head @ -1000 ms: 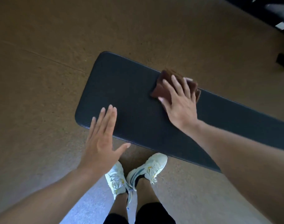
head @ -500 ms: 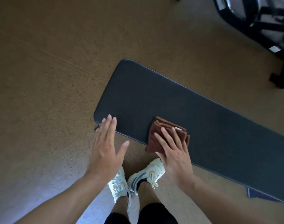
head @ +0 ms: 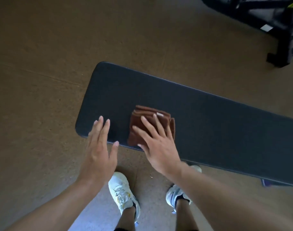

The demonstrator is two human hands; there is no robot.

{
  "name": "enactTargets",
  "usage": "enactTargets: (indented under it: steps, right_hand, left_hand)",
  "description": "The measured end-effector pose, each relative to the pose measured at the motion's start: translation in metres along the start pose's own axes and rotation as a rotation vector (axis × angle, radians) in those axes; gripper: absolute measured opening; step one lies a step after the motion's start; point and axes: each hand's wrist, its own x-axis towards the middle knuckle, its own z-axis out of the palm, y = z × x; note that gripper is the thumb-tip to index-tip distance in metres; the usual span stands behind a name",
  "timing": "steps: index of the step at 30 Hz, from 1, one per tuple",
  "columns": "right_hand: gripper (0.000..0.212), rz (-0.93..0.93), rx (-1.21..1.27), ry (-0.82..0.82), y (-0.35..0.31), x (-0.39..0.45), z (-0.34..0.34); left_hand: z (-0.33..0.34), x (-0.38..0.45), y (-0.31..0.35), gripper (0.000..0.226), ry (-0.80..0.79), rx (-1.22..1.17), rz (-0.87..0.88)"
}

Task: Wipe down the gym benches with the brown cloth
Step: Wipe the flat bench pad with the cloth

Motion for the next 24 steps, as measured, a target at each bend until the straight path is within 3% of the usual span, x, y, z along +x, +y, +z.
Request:
enactTargets:
  steps: [3, 6, 11, 14, 16, 19, 22, 24]
  right_hand:
    - [0.061, 0.215, 0.019, -0.024, 0.041, -0.099, 0.007]
    - [0.059, 0.446, 0.088, -0.053, 0.088, -0.126, -0.01]
    - [0.058, 0.532, 0.183, 0.012, 0.18, -0.023, -0.065]
    - [0.059, 0.607, 0.327, -0.039, 0.22, 0.039, -0.095]
    - [0.057, 0.534, 0.291, 0.004, 0.221, 0.031, -0.087]
    - [0.053, 0.361, 0.167, 0.164, 0.189, -0.057, -0.046]
    - [0.059, 0.224, 0.106, 0.104, 0.157, -0.172, -0.012]
    - [0.066, 0.145, 0.069, 0.007, 0.162, -0.204, -0.008]
  left_hand:
    - [0.028, 0.008, 0.034, 0.076, -0.047, -0.005, 0.098]
    - [0.053, 0.015, 0.085, 0.08, -0.172, 0.029, 0.145]
    - [0.086, 0.025, 0.155, 0.085, -0.296, 0.115, 0.163]
    - [0.103, 0.028, 0.179, 0.096, -0.346, 0.195, 0.162]
    - [0.111, 0.031, 0.189, 0.105, -0.37, 0.286, 0.139]
    - [0.121, 0.039, 0.196, 0.125, -0.428, 0.407, 0.063]
    - [0.136, 0.043, 0.203, 0.149, -0.52, 0.536, 0.039]
    - [0.149, 0.043, 0.208, 0.157, -0.502, 0.67, 0.052]
